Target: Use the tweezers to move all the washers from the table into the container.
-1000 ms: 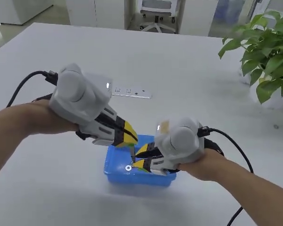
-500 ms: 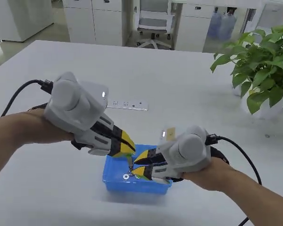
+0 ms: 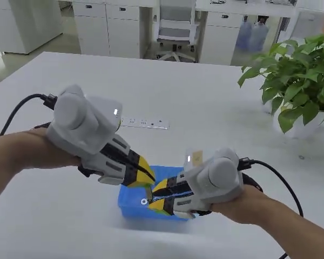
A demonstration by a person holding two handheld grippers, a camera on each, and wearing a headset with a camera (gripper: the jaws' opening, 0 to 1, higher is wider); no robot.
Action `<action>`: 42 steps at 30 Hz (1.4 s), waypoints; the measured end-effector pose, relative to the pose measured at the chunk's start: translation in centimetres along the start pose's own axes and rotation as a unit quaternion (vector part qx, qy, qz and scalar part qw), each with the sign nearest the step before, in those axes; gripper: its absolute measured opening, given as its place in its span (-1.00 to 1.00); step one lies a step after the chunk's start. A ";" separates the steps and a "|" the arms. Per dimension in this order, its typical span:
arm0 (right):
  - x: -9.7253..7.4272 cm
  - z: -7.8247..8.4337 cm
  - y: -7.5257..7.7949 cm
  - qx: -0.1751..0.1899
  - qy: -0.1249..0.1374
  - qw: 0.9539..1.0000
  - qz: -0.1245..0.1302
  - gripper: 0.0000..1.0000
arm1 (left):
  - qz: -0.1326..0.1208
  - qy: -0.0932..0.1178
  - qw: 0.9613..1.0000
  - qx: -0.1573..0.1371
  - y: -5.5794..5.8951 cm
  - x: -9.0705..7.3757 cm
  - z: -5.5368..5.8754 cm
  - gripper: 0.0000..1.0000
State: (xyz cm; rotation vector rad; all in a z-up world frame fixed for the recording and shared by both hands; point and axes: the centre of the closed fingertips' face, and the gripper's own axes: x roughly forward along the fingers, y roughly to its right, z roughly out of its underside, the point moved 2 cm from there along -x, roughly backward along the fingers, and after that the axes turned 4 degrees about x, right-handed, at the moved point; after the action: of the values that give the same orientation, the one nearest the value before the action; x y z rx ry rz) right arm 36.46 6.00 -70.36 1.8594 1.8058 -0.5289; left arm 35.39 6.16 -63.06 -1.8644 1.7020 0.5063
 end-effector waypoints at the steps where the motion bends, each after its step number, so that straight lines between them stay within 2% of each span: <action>1: 0.0 0.0 -0.1 0.000 0.000 1.000 -0.001 -0.72 | 0.000 0.001 1.000 0.000 0.0 0.0 0.0 -0.91; 9: -0.2 0.1 -0.7 -0.004 0.003 1.000 -0.006 -0.78 | 0.003 0.010 1.000 -0.003 0.3 0.2 -0.3 -0.91; 16: -0.5 0.2 -0.9 -0.003 0.004 1.000 0.005 -0.84 | 0.001 0.013 1.000 -0.007 0.5 0.0 -0.3 -0.91; 22: -0.8 0.5 -1.3 -0.005 -0.007 1.000 0.010 -0.87 | 0.001 0.009 1.000 -0.011 1.0 0.0 0.1 -0.90; 27: -0.9 0.9 -1.8 -0.006 -0.018 1.000 0.008 -0.88 | 0.002 -0.003 1.000 -0.011 1.5 0.0 0.8 -0.90; 32: -0.9 1.5 -2.0 -0.016 -0.031 0.999 0.012 -0.89 | 0.004 -0.026 1.000 -0.007 2.0 0.2 1.9 -0.90; 36: -0.9 2.0 -2.2 -0.024 -0.044 0.999 0.010 -0.90 | 0.009 -0.062 0.998 0.001 2.3 0.5 3.5 -0.90; 42: -0.8 2.1 -2.4 -0.033 -0.054 0.998 0.010 -0.91 | 0.010 -0.095 0.995 0.010 2.7 1.2 5.2 -0.91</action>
State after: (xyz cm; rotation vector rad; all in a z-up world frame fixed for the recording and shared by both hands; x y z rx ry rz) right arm 34.11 4.14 -71.72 1.7679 1.7126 -0.5452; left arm 33.30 8.40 -68.17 -1.7273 1.5957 0.6498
